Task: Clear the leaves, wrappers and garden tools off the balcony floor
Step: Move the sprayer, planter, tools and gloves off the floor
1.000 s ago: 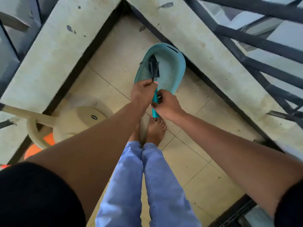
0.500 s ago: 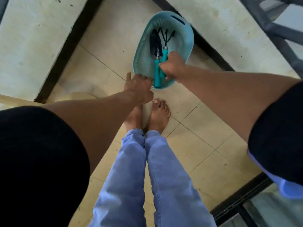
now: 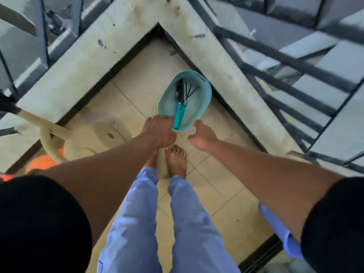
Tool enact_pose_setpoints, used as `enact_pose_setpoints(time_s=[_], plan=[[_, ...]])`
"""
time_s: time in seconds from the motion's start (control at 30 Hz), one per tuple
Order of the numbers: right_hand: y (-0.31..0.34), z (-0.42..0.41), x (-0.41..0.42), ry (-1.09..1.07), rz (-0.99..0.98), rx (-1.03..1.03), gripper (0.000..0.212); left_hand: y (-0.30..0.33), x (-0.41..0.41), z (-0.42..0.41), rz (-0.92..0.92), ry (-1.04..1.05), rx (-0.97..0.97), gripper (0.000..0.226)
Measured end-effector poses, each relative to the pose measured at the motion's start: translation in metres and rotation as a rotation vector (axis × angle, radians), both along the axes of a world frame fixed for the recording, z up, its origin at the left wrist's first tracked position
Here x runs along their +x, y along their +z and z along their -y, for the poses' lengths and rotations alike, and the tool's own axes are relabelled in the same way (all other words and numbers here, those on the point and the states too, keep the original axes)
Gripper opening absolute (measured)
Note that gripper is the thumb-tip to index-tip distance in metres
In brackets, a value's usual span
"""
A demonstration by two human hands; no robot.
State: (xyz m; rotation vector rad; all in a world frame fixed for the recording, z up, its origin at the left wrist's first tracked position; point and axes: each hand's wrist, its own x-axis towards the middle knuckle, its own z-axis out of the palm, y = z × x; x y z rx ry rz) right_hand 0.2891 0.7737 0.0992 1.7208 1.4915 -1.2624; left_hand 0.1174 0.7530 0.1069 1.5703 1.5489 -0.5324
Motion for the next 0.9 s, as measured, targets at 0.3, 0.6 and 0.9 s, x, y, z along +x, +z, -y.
enact_pose_setpoints(time_s=[0.3,0.6,0.9], plan=[[0.079,0.019,-0.063,0.176,-0.079,0.018,0.03,0.061,-0.032,0.095,0.161,0.859,-0.096,0.047],[0.094,0.138,-0.198,0.694,-0.088,-0.045,0.018,0.092,-0.077,0.266,0.28,1.495,0.017,0.013],[0.116,0.379,-0.304,1.268,-0.123,-0.068,0.025,0.092,-0.1,0.529,0.337,1.989,-0.015,0.023]])
